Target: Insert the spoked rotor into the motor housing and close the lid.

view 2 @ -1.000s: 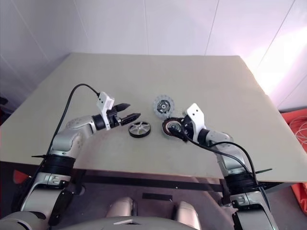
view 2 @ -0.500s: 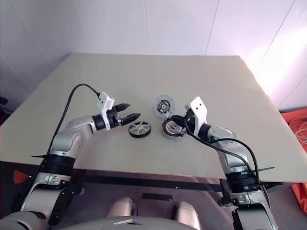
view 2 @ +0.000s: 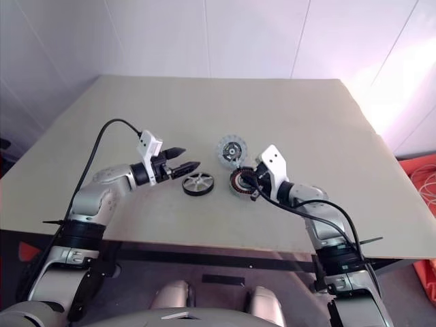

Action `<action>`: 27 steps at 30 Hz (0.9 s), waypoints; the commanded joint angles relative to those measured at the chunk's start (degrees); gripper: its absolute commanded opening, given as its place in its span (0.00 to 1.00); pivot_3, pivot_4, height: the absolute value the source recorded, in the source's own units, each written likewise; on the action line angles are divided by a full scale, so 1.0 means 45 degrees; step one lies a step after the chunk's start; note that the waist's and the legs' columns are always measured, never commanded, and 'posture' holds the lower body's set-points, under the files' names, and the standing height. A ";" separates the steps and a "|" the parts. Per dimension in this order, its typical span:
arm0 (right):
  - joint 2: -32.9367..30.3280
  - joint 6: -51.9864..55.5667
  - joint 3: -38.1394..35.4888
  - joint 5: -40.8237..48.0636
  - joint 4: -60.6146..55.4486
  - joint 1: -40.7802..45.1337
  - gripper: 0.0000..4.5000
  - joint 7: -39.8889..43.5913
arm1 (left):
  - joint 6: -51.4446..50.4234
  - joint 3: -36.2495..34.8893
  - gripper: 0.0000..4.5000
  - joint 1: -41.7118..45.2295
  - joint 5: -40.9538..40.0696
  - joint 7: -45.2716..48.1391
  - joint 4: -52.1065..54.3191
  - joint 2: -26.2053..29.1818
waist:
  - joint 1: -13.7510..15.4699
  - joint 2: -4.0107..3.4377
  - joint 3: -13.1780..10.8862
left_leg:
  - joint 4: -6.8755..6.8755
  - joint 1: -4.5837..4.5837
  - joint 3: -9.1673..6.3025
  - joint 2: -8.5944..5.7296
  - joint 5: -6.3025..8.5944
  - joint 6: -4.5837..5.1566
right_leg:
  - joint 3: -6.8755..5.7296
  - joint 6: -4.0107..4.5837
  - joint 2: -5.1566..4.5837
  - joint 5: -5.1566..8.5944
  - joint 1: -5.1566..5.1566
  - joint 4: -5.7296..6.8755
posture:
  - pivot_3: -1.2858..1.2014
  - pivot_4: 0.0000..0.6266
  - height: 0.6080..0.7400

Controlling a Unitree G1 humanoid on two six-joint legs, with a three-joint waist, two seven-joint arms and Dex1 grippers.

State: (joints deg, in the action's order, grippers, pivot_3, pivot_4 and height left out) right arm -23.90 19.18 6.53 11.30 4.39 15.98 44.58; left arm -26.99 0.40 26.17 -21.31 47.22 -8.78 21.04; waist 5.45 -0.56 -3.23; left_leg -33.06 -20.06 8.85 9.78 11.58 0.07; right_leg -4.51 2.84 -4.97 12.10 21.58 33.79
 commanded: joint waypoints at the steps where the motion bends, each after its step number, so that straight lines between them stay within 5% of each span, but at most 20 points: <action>1: 0.0103 -0.0274 -0.0020 -0.0039 -0.0024 -0.0004 0.01 -0.0119 | 0.0097 -0.0149 1.00 0.0117 -0.0103 0.0031 0.0460 0.0159 | -0.0001 0.0000 0.0000 | -0.0001 0.0000 0.0000 0.0000 0.0000 0.0000 | 0.0000 0.0000 0.0000 0.0000 0.0000 0.0000 | 0.52 0.00 1.00; 15: -0.0041 0.0099 -0.0854 0.0761 -0.0795 0.0720 0.01 -0.0176 | 0.0223 -0.0119 1.00 0.0200 -0.0057 0.0069 0.0285 0.0176 | -0.0008 0.0000 0.0000 | 0.0000 0.0003 0.0000 0.0001 0.0000 -0.0001 | 0.0000 0.0000 0.0000 0.0000 -0.0001 0.0002 | 0.52 0.00 1.00; 27: 0.0370 -0.0576 -0.0482 0.0178 0.1139 0.0964 0.01 -0.0223 | 0.0253 -0.0151 1.00 0.0143 -0.0032 0.0021 0.0342 0.0208 | -0.0009 0.0000 0.0000 | 0.0000 -0.0002 0.0000 0.0001 -0.0002 -0.0004 | 0.0001 0.0002 0.0002 -0.0001 0.0008 0.0007 | 0.52 0.00 1.00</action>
State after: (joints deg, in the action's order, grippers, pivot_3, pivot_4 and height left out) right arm -22.62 18.08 4.25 12.22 9.53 19.73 43.60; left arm -26.73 0.41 26.16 -21.23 47.24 -8.78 21.36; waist 5.41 -0.56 -3.23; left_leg -33.06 -20.07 8.85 9.79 11.57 0.05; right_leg -4.51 2.85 -4.96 12.10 21.62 33.82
